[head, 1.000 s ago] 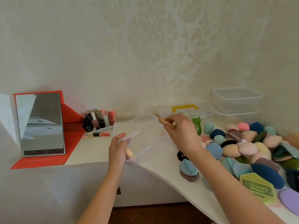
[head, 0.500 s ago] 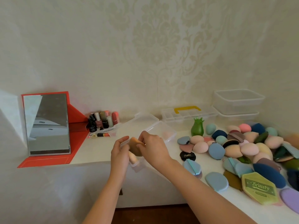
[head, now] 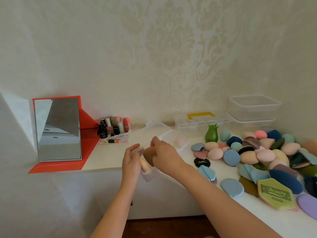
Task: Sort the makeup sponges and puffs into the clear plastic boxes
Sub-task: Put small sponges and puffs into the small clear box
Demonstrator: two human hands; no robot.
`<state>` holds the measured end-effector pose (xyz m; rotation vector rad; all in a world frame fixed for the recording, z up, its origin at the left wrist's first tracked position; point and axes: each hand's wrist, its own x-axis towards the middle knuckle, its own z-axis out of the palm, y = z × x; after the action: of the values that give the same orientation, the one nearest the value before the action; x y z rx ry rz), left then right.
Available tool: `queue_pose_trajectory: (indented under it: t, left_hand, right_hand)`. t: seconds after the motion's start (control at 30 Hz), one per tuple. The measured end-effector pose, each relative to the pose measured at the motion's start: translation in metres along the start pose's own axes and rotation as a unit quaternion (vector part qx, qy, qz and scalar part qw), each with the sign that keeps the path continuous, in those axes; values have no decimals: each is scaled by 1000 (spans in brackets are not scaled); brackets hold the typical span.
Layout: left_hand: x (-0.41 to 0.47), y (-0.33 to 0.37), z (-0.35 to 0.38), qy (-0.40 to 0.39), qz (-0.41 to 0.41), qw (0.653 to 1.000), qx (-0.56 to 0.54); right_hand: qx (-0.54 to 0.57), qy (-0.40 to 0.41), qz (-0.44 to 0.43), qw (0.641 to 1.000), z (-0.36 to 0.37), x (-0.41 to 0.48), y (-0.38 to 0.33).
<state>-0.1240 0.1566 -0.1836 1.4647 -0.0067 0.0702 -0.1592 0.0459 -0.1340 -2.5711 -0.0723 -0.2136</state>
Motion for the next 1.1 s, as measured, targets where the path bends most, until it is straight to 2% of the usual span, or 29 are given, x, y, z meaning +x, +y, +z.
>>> queue_pose_trajectory:
  t: [0.1,0.27,0.37,0.47,0.6,0.7,0.77,0.83,0.97,1.1]
  left_hand:
    - [-1,-1,0,5,-3,1000,9]
    - [-3,7,1,-6,-17,1000,7]
    - [-4,10,0,-13,-38,999,36]
    - [-7,9,-3,-25,-44,997,52]
    - [-7,8,-6,-39,-50,996,63]
    - [-11,7,-4,-38,-39,998,39]
    - [-15,6,-3,-27,-26,999,4]
    - [-22,4,-2,-14,-20,999,-37]
    - [-41,3,1,8,-12,996,-90]
    - [-55,2,9,2,-25,993,-118]
  right_hand:
    - [-15,-46,4,999,-3,-1,-2]
    - [-16,-192,-53,980,-17,-2,-11]
    - [-27,-234,-50,971,-22,-5,-12]
    - [-15,-218,-31,975,-26,-14,-6]
    - [-31,-71,-40,996,-63,-39,11]
    - [-109,-4,32,994,-101,-69,29]
    - [-234,-28,113,965,-116,-90,44]
    - [-331,-87,203,917,-121,-111,59]
    - [-351,-131,340,862,-119,-139,90]
    - [-357,-129,361,852,-118,-151,98]
